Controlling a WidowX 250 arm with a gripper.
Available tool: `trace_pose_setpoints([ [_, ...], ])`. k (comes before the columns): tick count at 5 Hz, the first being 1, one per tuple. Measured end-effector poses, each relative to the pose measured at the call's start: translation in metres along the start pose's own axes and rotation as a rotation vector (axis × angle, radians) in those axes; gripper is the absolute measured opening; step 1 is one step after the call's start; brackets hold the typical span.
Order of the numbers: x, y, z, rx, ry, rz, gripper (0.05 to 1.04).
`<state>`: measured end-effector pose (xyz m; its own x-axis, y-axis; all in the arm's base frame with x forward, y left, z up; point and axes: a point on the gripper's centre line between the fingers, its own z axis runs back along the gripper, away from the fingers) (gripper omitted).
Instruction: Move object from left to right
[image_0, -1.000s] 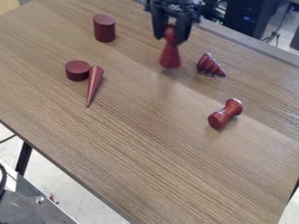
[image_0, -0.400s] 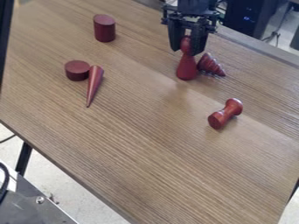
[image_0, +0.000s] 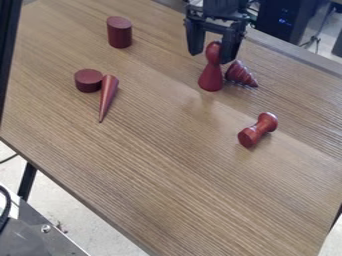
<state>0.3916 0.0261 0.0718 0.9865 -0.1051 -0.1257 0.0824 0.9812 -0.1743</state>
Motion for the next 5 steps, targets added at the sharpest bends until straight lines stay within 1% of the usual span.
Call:
trace_pose_setpoints([
  [1,0.0,-0.001,-0.002,0.005,0.002,0.019,1.0],
  [2,-0.002,-0.002,0.006,0.016,-0.03,0.037,1.0],
  [3,-0.013,0.001,0.039,0.03,-0.115,0.083,1.0],
  [4,-0.025,0.018,0.059,0.036,-0.17,0.157,1.0],
  [5,-0.033,0.03,0.063,0.023,-0.165,0.201,1.0],
])
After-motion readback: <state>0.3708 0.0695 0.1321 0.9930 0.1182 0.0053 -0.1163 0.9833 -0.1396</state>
